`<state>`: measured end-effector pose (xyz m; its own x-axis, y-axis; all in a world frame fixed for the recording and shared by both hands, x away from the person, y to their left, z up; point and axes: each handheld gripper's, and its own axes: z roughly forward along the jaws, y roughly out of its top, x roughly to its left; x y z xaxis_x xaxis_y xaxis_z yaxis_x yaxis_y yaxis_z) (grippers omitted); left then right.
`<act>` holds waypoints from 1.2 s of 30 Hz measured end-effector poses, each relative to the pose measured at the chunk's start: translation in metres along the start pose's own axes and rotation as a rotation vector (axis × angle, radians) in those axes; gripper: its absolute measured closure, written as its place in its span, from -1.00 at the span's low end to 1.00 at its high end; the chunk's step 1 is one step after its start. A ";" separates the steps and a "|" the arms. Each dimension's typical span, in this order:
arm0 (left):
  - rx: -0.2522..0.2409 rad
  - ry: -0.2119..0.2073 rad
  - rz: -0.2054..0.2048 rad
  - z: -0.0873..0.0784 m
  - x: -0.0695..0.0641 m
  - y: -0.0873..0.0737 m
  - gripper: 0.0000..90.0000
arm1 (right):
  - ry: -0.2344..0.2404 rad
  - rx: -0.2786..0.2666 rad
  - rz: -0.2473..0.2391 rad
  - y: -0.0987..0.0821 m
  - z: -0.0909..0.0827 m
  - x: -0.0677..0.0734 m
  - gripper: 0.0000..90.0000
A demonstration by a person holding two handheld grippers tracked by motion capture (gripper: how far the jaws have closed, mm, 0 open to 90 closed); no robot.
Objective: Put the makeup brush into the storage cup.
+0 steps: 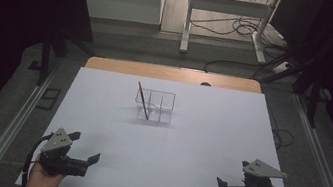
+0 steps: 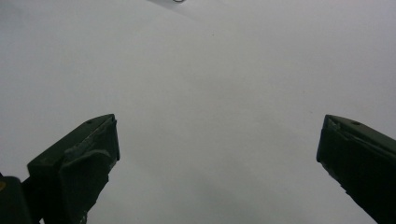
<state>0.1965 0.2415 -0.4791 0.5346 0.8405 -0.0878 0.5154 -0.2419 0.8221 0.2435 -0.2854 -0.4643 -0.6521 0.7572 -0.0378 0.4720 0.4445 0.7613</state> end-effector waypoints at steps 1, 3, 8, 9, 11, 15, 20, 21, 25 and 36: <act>0.003 0.003 0.001 0.000 0.001 -0.001 -0.97 | -0.004 -0.001 0.003 -0.001 -0.001 -0.001 -1.00; 0.005 0.006 0.000 -0.001 0.002 -0.002 -0.97 | -0.004 -0.003 0.007 -0.002 -0.002 -0.002 -1.00; 0.010 0.017 -0.009 -0.003 0.007 -0.005 -0.97 | -0.012 -0.002 0.017 -0.004 -0.005 -0.006 -1.00; 0.010 0.017 -0.009 -0.003 0.007 -0.005 -0.97 | -0.012 -0.002 0.017 -0.004 -0.005 -0.006 -1.00; 0.012 0.022 -0.011 -0.004 0.009 -0.005 -0.97 | -0.015 -0.002 0.019 -0.005 -0.005 -0.006 -1.00; 0.018 0.035 -0.015 -0.005 0.011 -0.007 -0.97 | -0.024 0.005 0.020 -0.007 -0.006 -0.008 -1.00; 0.024 0.044 -0.012 -0.005 0.013 -0.008 -0.97 | -0.031 0.004 0.022 -0.009 -0.007 -0.009 -1.00; 0.025 0.048 -0.011 -0.005 0.014 -0.009 -0.97 | -0.035 0.005 0.021 -0.009 -0.008 -0.010 -1.00; 0.037 0.069 -0.006 -0.005 0.017 -0.011 -0.97 | -0.045 0.006 0.025 -0.011 -0.009 -0.012 -1.00; 0.036 0.084 -0.025 -0.007 0.024 -0.014 -0.97 | -0.065 0.006 0.041 -0.016 -0.015 -0.018 -1.00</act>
<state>0.1972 0.2683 -0.4884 0.4643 0.8837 -0.0593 0.5523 -0.2365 0.7994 0.2391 -0.3132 -0.4658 -0.5927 0.8040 -0.0485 0.5009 0.4150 0.7595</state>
